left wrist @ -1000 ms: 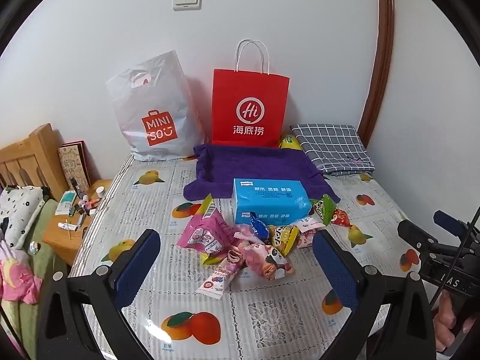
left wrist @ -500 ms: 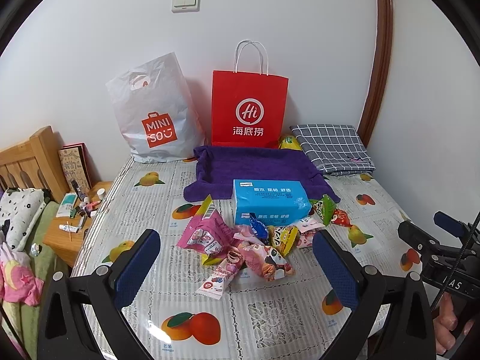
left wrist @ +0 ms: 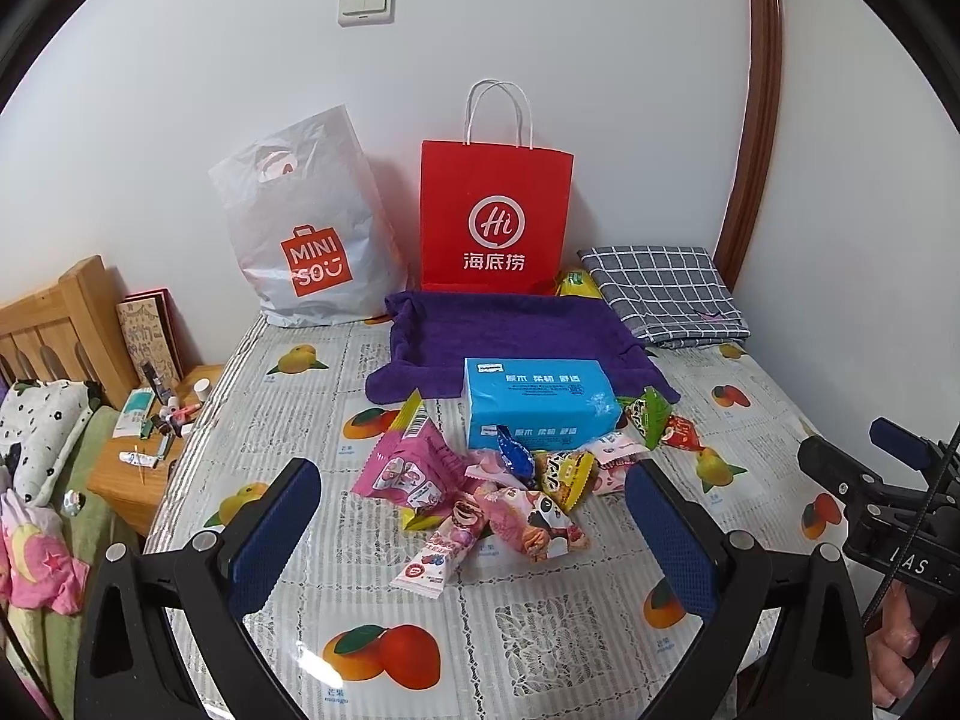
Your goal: Organize snacks
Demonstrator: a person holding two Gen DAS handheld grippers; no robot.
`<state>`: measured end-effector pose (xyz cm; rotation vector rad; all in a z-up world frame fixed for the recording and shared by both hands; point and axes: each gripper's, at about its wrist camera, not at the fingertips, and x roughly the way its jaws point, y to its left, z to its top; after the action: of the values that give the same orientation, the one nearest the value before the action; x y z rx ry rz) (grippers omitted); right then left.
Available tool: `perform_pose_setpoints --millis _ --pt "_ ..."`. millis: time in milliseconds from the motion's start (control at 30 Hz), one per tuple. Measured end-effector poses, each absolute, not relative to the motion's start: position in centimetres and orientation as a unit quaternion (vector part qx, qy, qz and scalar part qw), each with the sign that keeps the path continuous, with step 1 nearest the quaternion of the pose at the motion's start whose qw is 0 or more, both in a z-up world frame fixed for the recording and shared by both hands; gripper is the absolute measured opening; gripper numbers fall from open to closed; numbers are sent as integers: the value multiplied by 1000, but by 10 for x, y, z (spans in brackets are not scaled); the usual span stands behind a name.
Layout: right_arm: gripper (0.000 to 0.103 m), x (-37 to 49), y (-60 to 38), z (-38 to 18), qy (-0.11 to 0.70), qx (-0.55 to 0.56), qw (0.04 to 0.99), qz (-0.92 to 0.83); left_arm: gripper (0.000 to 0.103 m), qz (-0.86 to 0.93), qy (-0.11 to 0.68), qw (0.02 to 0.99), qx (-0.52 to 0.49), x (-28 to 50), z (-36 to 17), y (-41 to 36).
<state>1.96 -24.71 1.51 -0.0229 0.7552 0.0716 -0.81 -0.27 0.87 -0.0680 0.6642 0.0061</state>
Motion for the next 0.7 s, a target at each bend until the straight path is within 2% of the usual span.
perform_pose_setpoints --millis 700 --pt "102 16 -248 19 362 -9 931 35 102 1 319 947 -24 -12 10 -11"
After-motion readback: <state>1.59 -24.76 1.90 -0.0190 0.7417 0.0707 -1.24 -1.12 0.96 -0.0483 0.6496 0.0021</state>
